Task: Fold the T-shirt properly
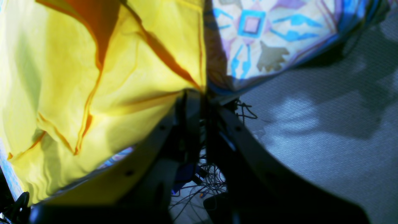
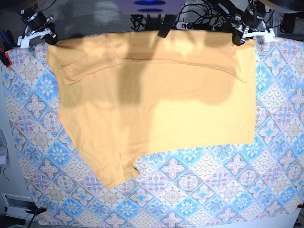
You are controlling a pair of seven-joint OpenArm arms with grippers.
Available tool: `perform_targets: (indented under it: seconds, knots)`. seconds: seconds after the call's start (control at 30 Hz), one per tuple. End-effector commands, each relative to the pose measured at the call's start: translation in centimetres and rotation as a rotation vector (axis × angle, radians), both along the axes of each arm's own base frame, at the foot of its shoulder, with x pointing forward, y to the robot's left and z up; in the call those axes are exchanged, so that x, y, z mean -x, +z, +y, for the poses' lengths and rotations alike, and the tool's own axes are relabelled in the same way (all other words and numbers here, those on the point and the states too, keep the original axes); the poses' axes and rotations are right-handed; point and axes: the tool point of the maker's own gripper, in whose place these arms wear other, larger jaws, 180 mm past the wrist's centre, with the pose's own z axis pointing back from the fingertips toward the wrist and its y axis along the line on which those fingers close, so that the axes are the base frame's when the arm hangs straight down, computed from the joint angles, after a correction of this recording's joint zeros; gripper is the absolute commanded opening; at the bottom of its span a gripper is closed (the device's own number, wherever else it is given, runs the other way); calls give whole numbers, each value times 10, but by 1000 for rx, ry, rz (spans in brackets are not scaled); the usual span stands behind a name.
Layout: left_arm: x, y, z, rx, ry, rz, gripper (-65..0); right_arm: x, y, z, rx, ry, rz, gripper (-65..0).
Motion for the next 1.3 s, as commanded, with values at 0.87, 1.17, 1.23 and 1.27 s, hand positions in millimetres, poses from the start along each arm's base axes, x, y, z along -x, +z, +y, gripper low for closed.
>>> perform_targets:
  seconds: [0.87,1.17,1.23,1.27]
  knots:
    - [30,16,-6,-13,-79,75,-449,2,17,-34,63,-75,-43,-524]
    - [21,36,6,-56,-71,28,-449,3,23,-44,87,-95,-56,-524]
    - [11,47,9,-77,-79,-11,-449,2,25,-46,95,-101,-61,-523]
    - [4,54,10,-89,-83,-34,-449,0,28,-47,99,-98,-68,-523]
